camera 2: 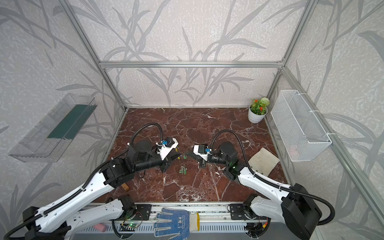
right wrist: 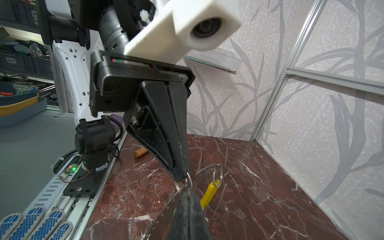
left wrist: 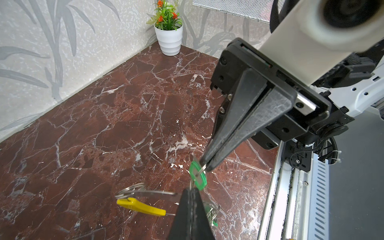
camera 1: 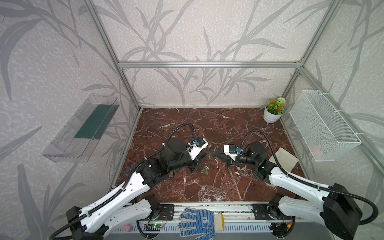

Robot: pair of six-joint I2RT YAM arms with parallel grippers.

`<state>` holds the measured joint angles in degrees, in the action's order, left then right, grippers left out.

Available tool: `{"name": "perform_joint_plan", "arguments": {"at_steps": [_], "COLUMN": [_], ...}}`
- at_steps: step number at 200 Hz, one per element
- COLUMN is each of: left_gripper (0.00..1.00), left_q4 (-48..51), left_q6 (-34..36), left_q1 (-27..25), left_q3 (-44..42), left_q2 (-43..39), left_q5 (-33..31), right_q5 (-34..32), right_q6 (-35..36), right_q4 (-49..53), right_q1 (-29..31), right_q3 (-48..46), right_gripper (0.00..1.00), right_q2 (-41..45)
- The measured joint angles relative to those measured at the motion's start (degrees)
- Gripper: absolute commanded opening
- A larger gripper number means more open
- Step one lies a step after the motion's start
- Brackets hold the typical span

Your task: Put the keys on the keyring

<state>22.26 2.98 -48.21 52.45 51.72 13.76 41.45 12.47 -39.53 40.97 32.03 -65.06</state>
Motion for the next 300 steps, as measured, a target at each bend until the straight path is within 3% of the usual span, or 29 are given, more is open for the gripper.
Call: {"name": "perform_joint_plan", "arguments": {"at_steps": [300], "left_gripper": [0.00], "left_q4": [0.0], "left_q6": [0.0], "left_q1": [0.1], "left_q3": [0.0], "left_q2": [0.0], "left_q5": [0.5], "right_q5": [-1.3], "right_q6": [1.3], "right_q4": [-0.9], "right_q1": [1.5], "right_q3": [0.0], "right_gripper": [0.00], "right_q2": [-0.8]}}
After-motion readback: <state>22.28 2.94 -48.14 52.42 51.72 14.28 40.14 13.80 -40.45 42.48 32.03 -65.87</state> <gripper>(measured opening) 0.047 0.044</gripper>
